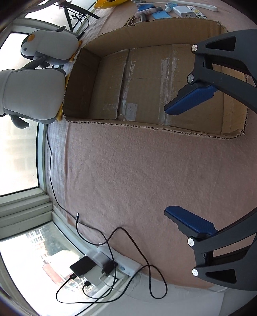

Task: Organize rigid objects
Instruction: 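Move the right tool to the white massager and close on its cord, then lift the white massager with the right tool and carry it over the box, then lower the massager into the cardboard box and open the right tool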

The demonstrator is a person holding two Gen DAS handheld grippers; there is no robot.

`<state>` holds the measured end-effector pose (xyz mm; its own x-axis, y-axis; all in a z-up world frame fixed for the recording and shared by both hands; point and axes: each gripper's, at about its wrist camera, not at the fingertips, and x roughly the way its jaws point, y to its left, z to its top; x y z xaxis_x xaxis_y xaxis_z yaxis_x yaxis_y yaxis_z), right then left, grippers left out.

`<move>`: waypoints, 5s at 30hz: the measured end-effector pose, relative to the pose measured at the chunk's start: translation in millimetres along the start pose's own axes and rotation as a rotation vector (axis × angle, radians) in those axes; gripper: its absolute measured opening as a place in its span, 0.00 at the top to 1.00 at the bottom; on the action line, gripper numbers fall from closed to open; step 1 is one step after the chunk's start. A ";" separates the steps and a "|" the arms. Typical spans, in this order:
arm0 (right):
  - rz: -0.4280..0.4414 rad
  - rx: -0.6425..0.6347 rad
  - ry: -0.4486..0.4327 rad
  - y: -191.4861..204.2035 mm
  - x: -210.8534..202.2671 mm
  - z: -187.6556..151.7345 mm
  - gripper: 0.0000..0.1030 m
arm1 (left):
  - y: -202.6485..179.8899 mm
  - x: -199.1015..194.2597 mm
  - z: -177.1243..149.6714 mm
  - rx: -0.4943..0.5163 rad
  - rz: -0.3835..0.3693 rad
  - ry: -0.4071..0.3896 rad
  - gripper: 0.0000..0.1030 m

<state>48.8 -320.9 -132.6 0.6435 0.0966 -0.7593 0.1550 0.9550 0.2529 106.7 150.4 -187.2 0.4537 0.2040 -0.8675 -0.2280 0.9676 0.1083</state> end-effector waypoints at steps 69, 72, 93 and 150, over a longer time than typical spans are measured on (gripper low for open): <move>0.121 -0.023 0.190 32.0 91.4 35.3 0.95 | -16.4 27.2 -0.9 0.040 -0.059 0.066 0.41; 0.135 -0.033 0.173 39.2 80.6 39.7 0.95 | -16.8 27.2 -0.6 0.046 -0.059 0.067 0.41; 0.458 -0.101 0.137 185.5 33.0 67.7 0.95 | -18.7 26.1 -3.1 0.060 -0.085 0.055 0.41; 0.263 -0.252 0.089 142.4 12.3 29.5 0.82 | -25.2 24.0 -2.4 0.140 -0.059 0.044 0.41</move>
<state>101.0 -192.0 -88.2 0.5677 0.3612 -0.7397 -0.2037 0.9323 0.2989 121.3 130.6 -211.9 0.4236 0.1423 -0.8946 -0.0784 0.9896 0.1203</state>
